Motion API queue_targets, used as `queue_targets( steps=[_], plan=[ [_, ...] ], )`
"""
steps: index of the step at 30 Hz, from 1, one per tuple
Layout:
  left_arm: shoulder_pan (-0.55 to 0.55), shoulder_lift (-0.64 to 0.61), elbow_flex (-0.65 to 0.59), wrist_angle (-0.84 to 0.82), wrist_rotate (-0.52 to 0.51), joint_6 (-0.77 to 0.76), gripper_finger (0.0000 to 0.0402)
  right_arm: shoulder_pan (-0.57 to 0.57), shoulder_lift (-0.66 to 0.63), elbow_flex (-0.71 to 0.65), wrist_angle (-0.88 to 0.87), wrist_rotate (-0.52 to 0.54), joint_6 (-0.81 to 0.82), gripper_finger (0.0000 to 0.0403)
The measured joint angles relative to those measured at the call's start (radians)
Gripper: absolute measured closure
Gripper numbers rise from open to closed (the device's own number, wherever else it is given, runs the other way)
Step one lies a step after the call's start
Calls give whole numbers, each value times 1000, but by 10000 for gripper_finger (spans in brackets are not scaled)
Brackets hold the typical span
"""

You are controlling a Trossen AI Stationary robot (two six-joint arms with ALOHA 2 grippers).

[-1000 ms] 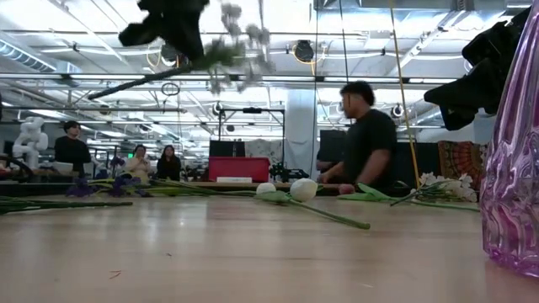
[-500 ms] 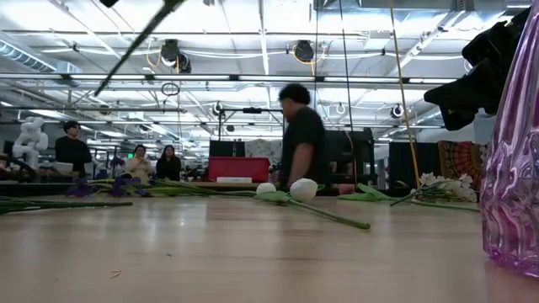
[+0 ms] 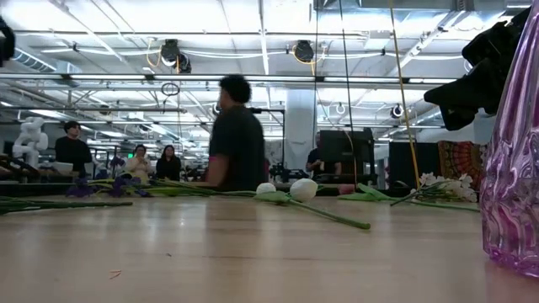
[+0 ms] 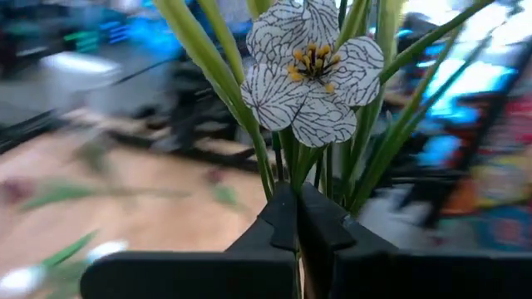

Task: Sort flowers into vase by color
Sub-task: Put the left white flower into the transparent vase

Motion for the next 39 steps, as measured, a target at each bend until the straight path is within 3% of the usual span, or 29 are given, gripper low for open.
queue_targets(
  steps=[7,12,25,39],
  plan=[
    [-179,-39,-6,27,16,82,402,0,0,0,0,0,0,403],
    [-240,-12,-6,33,-9,99,402,0,0,0,0,0,0,403],
    [-240,128,-5,104,-64,124,401,0,0,0,0,0,0,403],
    [-229,186,-5,102,-112,131,401,0,0,0,0,0,0,403]
  ],
)
